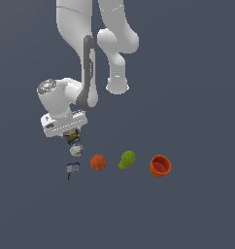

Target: Pick up a designated object from a clutter of objects.

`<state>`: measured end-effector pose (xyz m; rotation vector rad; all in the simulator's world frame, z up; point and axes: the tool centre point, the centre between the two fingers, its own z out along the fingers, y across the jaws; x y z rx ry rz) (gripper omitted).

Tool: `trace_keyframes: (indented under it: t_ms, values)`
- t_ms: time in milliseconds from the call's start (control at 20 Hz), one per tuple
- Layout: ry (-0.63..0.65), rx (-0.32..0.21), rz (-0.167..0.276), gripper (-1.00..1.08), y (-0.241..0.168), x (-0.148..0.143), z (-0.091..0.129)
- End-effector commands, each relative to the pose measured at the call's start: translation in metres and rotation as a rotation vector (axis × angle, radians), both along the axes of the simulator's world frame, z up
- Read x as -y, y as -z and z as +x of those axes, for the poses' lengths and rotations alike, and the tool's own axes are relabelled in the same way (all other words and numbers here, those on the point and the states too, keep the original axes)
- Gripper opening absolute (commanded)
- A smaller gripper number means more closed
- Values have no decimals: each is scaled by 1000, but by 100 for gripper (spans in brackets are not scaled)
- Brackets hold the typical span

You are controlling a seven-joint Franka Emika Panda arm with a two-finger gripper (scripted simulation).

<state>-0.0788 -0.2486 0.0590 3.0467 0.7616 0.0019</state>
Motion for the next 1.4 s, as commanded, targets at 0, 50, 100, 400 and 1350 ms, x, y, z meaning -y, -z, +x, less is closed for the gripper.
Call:
trace_keyframes:
  t_ms: [0, 50, 100, 400, 1350]
  values:
    - [-1, -1, 1, -100, 1, -1, 0]
    - [-1, -1, 1, -100, 1, -1, 0]
    - [-1, -1, 1, -100, 1, -1, 0]
    - [0, 0, 0, -100, -7, -5, 4]
    - [-1, -1, -1, -100, -141, -97, 72]
